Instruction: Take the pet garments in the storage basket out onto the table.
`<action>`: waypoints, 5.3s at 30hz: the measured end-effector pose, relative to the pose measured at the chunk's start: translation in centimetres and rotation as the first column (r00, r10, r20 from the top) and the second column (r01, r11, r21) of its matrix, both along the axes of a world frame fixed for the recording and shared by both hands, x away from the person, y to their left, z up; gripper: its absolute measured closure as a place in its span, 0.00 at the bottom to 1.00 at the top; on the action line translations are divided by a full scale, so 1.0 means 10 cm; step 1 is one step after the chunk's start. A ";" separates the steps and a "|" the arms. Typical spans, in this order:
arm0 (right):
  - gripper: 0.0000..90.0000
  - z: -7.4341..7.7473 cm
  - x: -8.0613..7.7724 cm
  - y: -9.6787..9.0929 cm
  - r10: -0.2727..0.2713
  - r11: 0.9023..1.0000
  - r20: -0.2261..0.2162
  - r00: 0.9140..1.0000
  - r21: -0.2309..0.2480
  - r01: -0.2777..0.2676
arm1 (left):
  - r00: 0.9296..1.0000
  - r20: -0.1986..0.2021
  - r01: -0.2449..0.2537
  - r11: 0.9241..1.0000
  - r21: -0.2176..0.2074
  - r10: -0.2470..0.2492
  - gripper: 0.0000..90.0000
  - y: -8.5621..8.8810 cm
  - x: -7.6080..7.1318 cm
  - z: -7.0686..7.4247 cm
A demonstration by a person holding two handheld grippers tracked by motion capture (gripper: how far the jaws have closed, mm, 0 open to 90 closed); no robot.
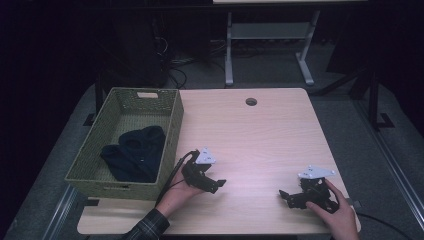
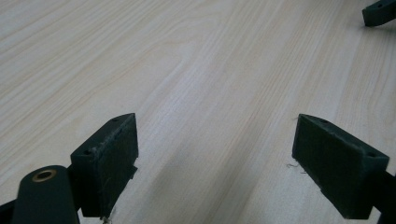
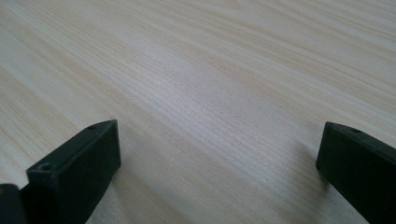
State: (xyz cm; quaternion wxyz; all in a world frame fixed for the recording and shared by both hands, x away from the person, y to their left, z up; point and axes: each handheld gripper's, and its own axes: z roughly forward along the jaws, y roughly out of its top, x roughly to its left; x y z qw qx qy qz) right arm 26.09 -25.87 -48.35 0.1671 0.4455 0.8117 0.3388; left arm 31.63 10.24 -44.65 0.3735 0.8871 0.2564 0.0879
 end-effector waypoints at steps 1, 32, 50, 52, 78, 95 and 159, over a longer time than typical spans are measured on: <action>0.00 0.00 0.00 0.00 0.000 1.000 0.000 1.000 0.000 0.000 | 1.000 0.001 0.000 1.000 0.001 0.000 0.16 0.00 0.00 0.00; 0.00 0.00 0.00 0.00 0.000 1.000 0.000 1.000 0.000 0.000 | 1.000 0.010 -0.027 1.000 0.010 0.027 0.16 0.11 0.05 0.14; 0.00 0.00 0.00 0.00 0.001 1.000 0.000 1.000 -0.002 -0.001 | 1.000 0.015 -0.023 1.000 0.008 0.023 0.16 0.11 0.06 0.25; 0.00 0.00 0.00 0.00 0.001 1.000 0.000 1.000 -0.001 -0.001 | 1.000 0.013 -0.023 1.000 0.008 0.023 0.16 0.11 0.06 0.27; 0.00 0.00 0.00 0.00 0.000 1.000 -0.001 1.000 -0.002 0.000 | 0.999 0.038 -0.025 0.999 -0.025 0.026 0.16 0.12 0.13 0.51; 0.00 0.00 0.00 0.00 0.004 1.000 0.002 1.000 -0.002 -0.004 | 0.997 0.065 -0.028 0.999 -0.044 0.031 0.16 0.16 0.19 0.68; 0.00 0.00 0.00 0.00 0.002 1.000 0.001 1.000 0.000 -0.002 | 0.972 0.103 -0.205 0.976 -0.072 0.212 0.16 1.01 0.39 1.07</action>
